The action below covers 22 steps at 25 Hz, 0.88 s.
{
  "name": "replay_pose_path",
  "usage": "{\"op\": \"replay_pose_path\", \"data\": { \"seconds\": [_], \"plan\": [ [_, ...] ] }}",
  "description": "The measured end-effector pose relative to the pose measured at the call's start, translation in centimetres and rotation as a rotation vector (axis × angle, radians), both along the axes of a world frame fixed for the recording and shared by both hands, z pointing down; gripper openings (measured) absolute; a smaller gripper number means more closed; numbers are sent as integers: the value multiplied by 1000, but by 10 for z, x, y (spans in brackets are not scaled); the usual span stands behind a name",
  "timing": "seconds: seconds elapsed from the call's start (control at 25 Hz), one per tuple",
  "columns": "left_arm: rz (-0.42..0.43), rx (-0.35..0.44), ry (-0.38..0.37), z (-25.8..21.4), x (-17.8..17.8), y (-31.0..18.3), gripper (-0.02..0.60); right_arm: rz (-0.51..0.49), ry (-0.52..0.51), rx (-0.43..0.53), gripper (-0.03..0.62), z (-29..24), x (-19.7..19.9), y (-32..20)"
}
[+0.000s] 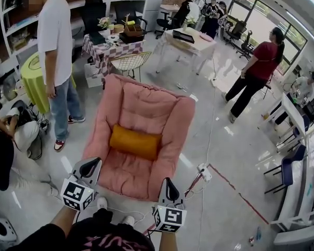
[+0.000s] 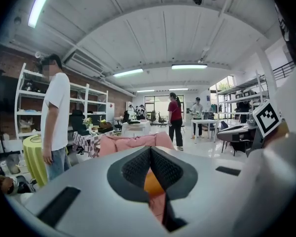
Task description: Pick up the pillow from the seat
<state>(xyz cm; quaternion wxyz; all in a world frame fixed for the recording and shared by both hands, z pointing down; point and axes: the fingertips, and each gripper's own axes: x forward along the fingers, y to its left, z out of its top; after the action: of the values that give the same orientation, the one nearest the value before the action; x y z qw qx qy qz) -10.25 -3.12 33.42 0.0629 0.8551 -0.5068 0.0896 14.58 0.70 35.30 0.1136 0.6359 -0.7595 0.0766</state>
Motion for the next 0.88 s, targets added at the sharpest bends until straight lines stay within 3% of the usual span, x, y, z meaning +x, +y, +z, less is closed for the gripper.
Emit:
{"op": "replay_pose_path", "data": {
  "seconds": [0.72, 0.88],
  "plan": [
    [83, -17, 28, 4, -64, -48, 9, 77, 33, 15, 20, -19, -70, -41],
    [103, -29, 33, 9, -74, -56, 9, 77, 83, 37, 20, -23, -88, -48]
  ]
}}
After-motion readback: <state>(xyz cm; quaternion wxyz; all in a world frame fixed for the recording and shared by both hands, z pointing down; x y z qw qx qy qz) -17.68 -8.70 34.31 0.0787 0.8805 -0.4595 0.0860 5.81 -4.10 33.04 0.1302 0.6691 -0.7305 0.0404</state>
